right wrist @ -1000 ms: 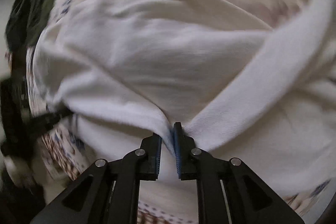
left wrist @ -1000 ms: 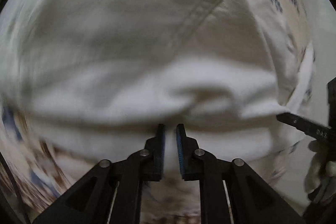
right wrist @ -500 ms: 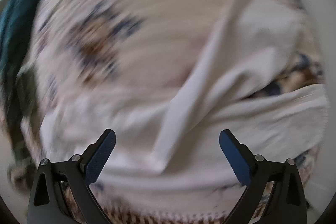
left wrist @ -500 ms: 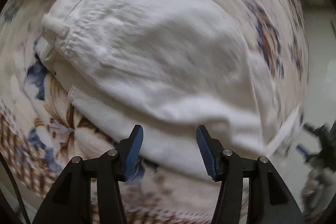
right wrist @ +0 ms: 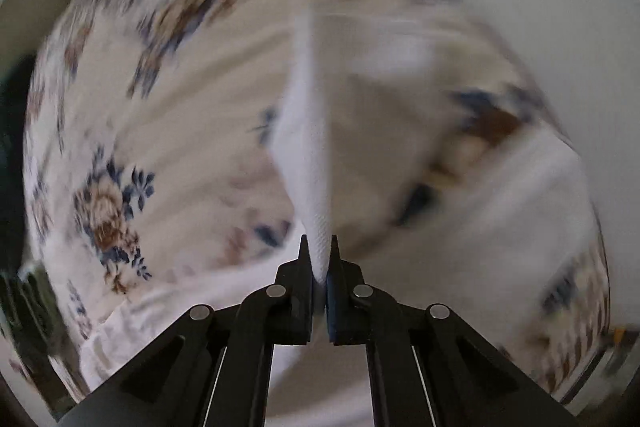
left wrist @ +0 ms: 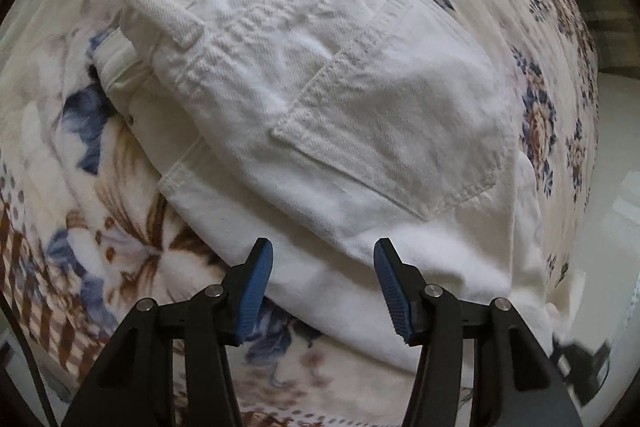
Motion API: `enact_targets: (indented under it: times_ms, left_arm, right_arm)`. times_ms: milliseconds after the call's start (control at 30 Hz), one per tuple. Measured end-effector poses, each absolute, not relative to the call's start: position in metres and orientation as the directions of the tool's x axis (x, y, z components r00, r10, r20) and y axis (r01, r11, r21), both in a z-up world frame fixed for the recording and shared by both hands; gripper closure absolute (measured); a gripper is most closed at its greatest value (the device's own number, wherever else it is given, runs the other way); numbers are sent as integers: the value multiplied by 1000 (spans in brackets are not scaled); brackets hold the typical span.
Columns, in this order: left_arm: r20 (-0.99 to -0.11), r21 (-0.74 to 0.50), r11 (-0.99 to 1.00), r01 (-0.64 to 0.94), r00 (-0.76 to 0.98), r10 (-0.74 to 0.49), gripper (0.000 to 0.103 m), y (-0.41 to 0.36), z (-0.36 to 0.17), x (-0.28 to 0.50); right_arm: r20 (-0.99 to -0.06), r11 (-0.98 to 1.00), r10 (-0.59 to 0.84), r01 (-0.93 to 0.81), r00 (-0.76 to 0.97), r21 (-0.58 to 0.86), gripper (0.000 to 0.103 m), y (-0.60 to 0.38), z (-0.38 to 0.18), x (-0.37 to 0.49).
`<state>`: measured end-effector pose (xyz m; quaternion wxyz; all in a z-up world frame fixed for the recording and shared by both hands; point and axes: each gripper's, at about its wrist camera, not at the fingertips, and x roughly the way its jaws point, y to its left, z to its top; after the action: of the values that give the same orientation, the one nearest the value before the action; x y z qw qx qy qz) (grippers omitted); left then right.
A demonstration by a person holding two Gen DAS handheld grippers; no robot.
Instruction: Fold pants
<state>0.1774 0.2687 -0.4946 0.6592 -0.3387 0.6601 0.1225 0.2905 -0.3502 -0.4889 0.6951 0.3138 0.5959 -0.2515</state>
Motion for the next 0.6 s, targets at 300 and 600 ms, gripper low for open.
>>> enact_targets:
  times_ms: [300, 600]
  left_arm:
    - [-895, -431, 564, -704, 258, -363, 43, 304, -503, 176]
    - [-870, -482, 447, -754, 352, -345, 43, 352, -508, 175]
  right_arm:
    - [-963, 552, 249, 802, 103, 228, 26, -351, -560, 219]
    - [-873, 561, 446, 698, 199, 446, 20, -226, -563, 220]
